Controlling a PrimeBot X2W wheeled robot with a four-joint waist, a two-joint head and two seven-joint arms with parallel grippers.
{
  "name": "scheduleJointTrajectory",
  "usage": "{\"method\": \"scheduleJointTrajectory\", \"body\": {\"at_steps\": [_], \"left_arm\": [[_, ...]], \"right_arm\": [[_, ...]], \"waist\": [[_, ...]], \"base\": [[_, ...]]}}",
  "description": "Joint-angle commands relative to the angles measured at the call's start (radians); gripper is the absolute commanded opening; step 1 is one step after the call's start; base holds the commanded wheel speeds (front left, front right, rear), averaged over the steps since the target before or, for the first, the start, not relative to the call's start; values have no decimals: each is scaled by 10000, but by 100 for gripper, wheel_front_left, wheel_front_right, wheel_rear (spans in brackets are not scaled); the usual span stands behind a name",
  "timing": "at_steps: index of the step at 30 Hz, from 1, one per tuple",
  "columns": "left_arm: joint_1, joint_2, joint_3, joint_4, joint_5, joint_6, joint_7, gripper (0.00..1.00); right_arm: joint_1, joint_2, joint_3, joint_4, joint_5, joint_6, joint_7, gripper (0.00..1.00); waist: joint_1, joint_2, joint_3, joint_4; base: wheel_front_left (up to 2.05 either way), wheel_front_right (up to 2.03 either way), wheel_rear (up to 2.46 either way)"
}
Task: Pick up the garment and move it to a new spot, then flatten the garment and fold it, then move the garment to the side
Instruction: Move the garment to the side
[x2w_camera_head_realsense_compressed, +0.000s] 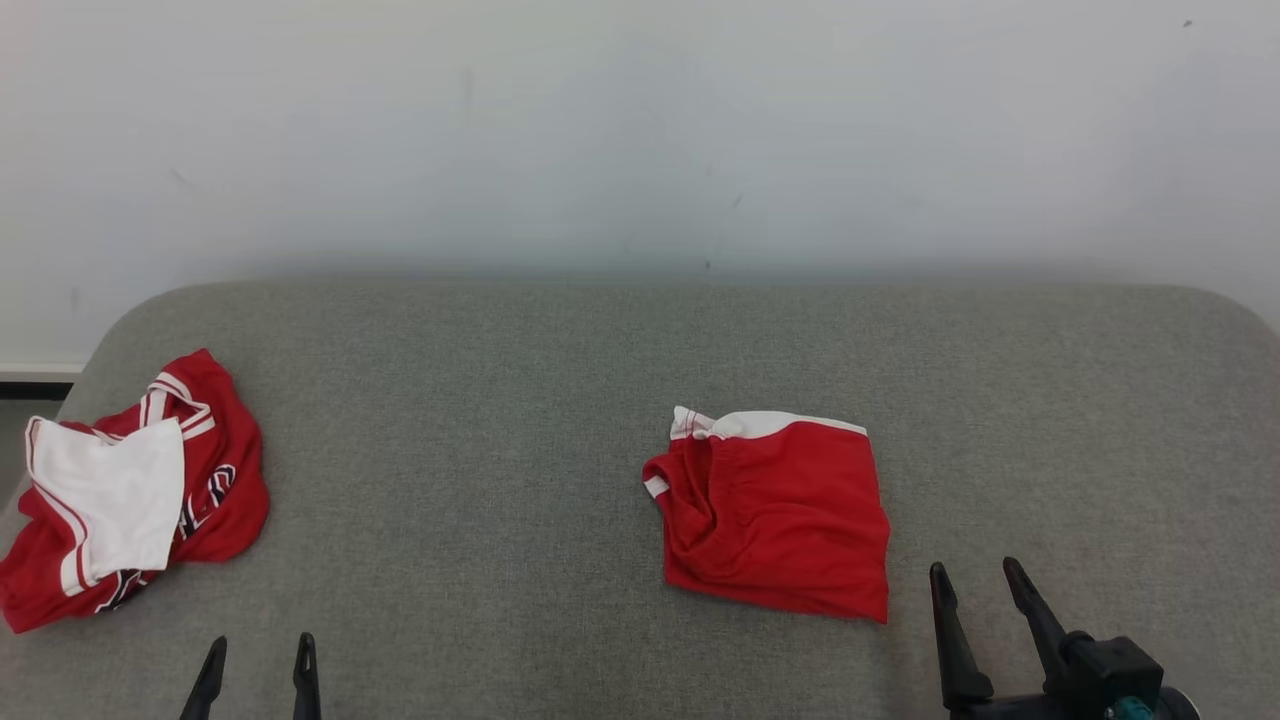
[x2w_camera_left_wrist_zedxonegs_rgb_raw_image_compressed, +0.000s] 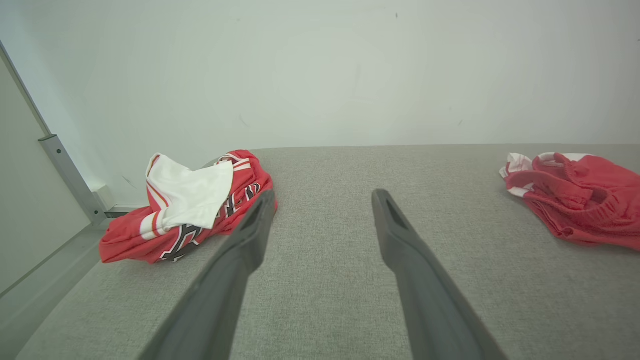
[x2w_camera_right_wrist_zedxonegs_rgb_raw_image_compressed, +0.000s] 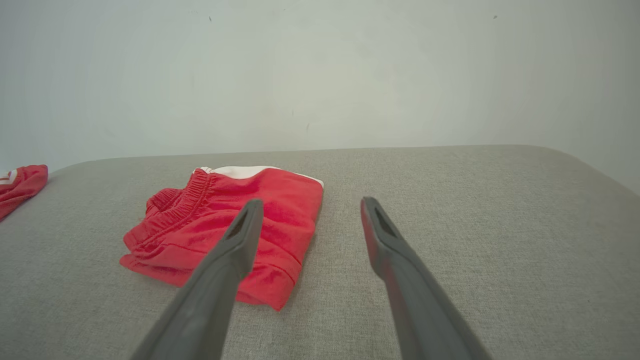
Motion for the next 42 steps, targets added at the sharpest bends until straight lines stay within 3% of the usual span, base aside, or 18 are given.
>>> {"method": "scheduleJointTrajectory", "body": {"at_steps": [1, 21, 36, 38, 39, 40, 41, 42], "left_arm": [[20, -35, 36, -14, -30, -5, -32, 100], [-791, -192, -401, 93, -160, -2, -32, 100], [-1382, -242, -578, 271, -218, -5, -32, 100], [-1416, -243, -603, 279, -203, -5, -32, 100], [-1480, -241, -656, 294, -220, -7, -32, 100], [-1480, -241, -656, 294, -220, -7, -32, 100], [-1502, -239, -686, 303, -234, -6, -32, 100], [-1521, -234, -710, 318, -242, -6, -32, 100]], "right_arm": [[-176, 9, 5, 68, -23, -26, -47, 100], [-4353, -1093, 522, 4420, 567, -26, 737, 100], [-5275, -783, 1206, 7274, 989, -26, 1019, 100], [-5319, -777, 1316, 7385, 1052, -26, 1063, 95], [-5468, -795, 1487, 7559, 1219, -26, 1115, 21], [-5468, -795, 1487, 7559, 1219, -26, 1115, 21], [-5559, -825, 1584, 7624, 1278, -26, 1114, 0], [-5651, -886, 1696, 7675, 1325, -26, 1114, 0]], "waist": [[0, 0, 35, 39], [0, 0, 1226, 874], [0, 0, 1646, 846], [0, 0, 1657, 846], [0, 0, 1684, 863], [0, 0, 1684, 863], [0, 0, 1701, 879], [0, 0, 1719, 894]], "base": [[0, 0, 0], [0, 0, 0], [0, 0, 0], [0, 0, 0], [0, 0, 0], [0, 0, 0], [0, 0, 0], [0, 0, 0]]}}
